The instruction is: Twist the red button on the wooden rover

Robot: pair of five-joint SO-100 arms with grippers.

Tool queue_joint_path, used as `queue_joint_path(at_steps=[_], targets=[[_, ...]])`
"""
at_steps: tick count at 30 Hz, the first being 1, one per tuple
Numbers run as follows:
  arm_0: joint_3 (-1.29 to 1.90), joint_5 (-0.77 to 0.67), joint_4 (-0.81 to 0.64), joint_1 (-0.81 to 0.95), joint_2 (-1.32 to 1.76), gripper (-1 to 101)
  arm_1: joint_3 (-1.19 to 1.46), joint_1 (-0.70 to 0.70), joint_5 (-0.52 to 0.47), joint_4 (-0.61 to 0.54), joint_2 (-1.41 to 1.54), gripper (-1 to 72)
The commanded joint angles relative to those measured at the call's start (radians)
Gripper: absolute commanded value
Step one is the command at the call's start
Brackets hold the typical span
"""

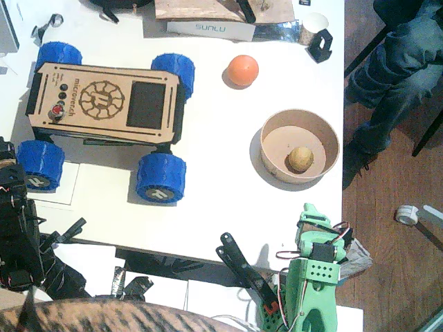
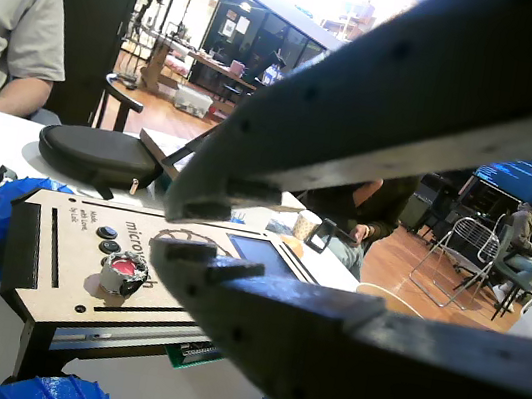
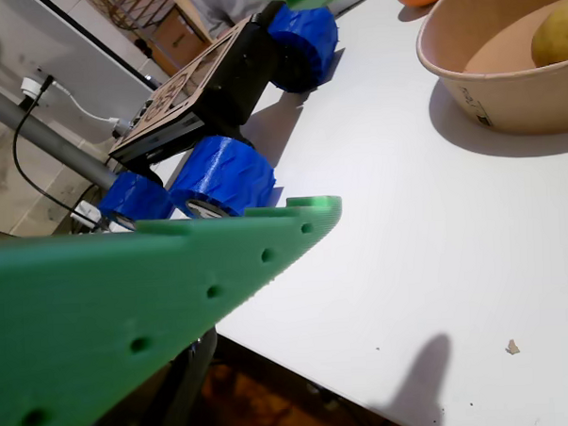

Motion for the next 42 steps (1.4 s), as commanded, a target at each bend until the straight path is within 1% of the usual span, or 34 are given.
queue_joint_path(at_steps=[1,35,39,42], targets=[[-0.005,0.009,0.008,-0.015,0.094,0,-0.006,0.005,0.0,-0.005,-0.005,20.4],[-0.005,0.009,0.002,-0.015,0.094,0,-0.006,0.005,0.0,-0.005,-0.005,20.4],[-0.005,0.009,-0.029,-0.015,0.094,0,-0.006,0.005,0.0,-0.005,-0.005,20.4],[-0.005,0.008,-0.112,-0.015,0.092,0,-0.006,0.005,0.0,-0.005,-0.005,20.4]])
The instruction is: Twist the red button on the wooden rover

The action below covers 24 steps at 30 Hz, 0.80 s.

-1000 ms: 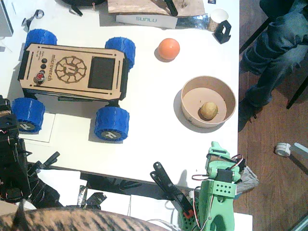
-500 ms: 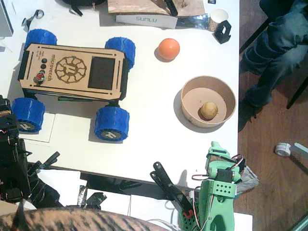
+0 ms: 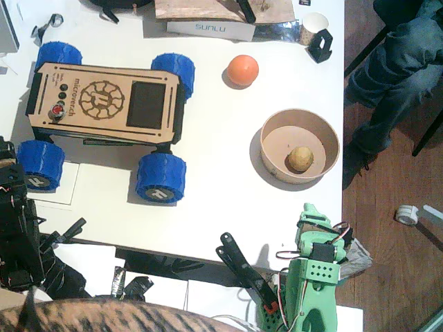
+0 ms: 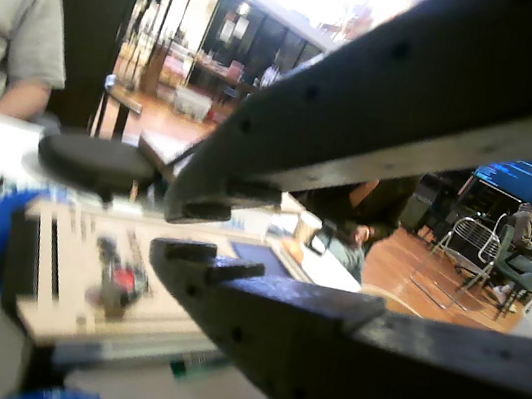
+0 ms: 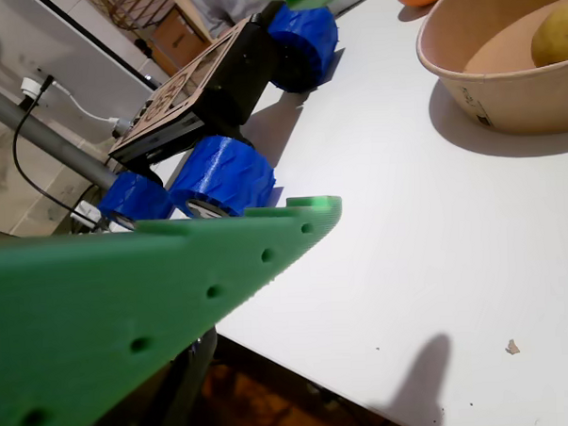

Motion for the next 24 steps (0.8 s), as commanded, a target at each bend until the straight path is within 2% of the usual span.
queue_joint_path(at_steps=[1,8,15,24], targets=[[-0.006,0.006,-0.094,-0.014,0.081,0,-0.006,0.005,0.0,-0.005,-0.005,20.4],[-0.021,0.006,-0.275,-0.014,-0.141,0,-0.006,0.005,0.0,-0.005,-0.005,20.4],[-0.026,0.006,-0.383,-0.011,-0.302,0,-0.006,0.005,0.0,-0.005,-0.005,20.4],[-0.272,0.005,-0.324,-0.002,-0.551,0,-0.006,0.005,0.0,-0.005,-0.005,20.4]])
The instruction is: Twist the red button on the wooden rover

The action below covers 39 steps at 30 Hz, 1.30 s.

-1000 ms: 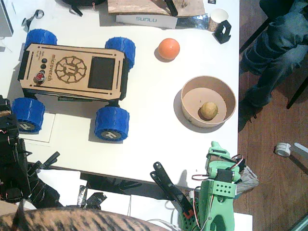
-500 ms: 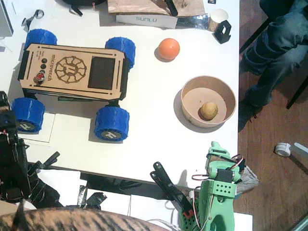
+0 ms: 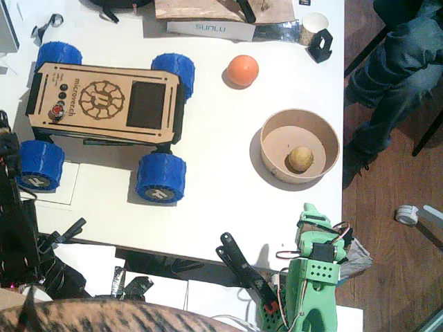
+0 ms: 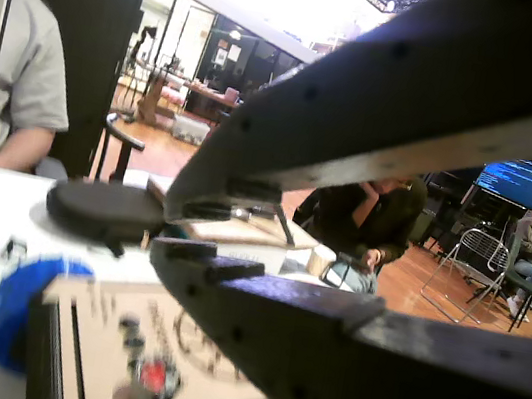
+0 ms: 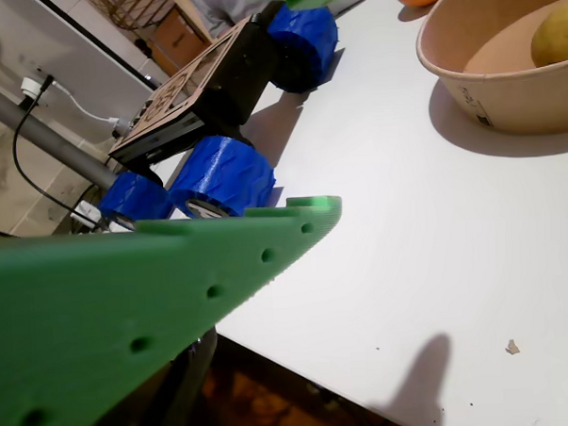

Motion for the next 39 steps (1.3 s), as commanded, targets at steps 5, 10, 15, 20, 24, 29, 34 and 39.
queue_joint_path(at_steps=[5,10,15,20,24,29,34,39], targets=[[-0.359,0.002,0.153,0.011,-0.275,0,-0.006,0.005,0.0,-0.005,-0.005,20.4],[-0.595,0.005,0.331,0.021,-0.497,0,-0.006,0.005,0.0,-0.005,-0.005,20.4],[-0.787,0.006,0.523,0.146,-0.693,0,-0.006,0.005,0.0,-0.005,-0.005,20.4],[-0.92,0.006,0.63,0.305,-0.896,1,-0.006,0.005,0.0,-0.005,-0.005,20.4],[-0.986,0.003,0.641,0.387,-1.043,3,-0.006,0.005,0.0,-0.005,-0.005,20.4],[-1.015,-0.006,0.609,0.408,-1.146,7,-0.006,0.005,0.0,-0.005,-0.005,20.4],[-1.015,-0.006,0.603,0.396,-1.18,10,-0.006,0.005,0.0,-0.005,-0.005,20.4],[-1.015,0.005,0.614,0.396,-1.213,14,-0.006,0.005,0.0,-0.005,-0.005,20.4]])
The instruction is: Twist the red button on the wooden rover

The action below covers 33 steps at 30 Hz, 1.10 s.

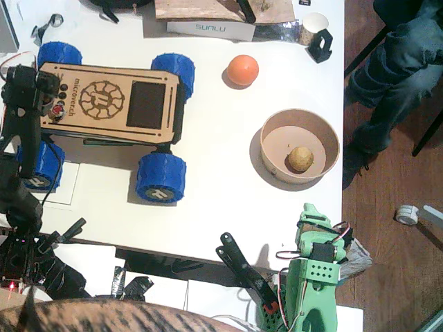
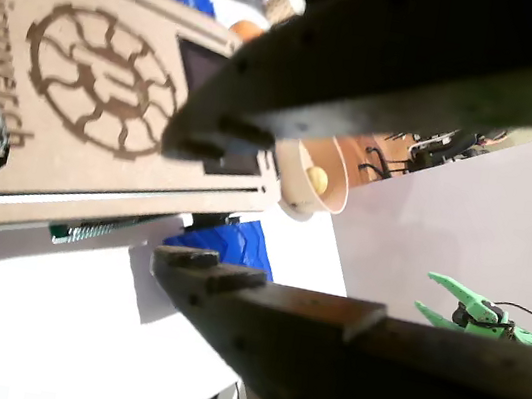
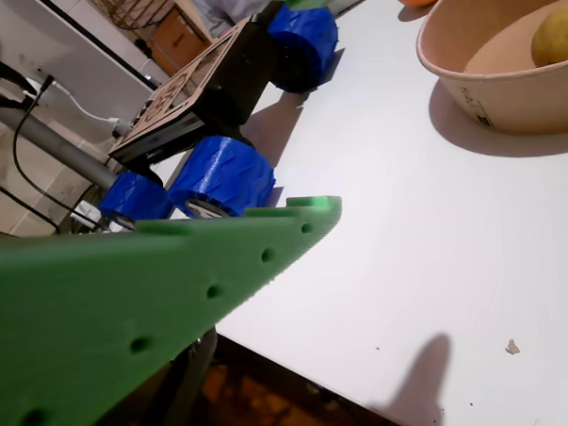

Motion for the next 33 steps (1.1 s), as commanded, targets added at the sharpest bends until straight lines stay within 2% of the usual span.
queue_joint_path(at_steps=[1,11,29,33], targets=[[-0.048,0.005,-0.015,0.0,0.0,15,-0.006,0.005,0.0,-0.005,-0.005,20.4],[-0.048,0.006,-0.04,0.0,-0.072,19,-0.006,0.005,0.0,-0.005,-0.005,20.4],[-0.048,-0.008,-0.15,-0.002,-0.25,20,-0.006,0.005,0.0,-0.005,-0.005,20.4],[-0.048,-0.008,-0.173,-0.048,-0.27,20,-0.006,0.005,0.0,-0.005,-0.005,20.4]])
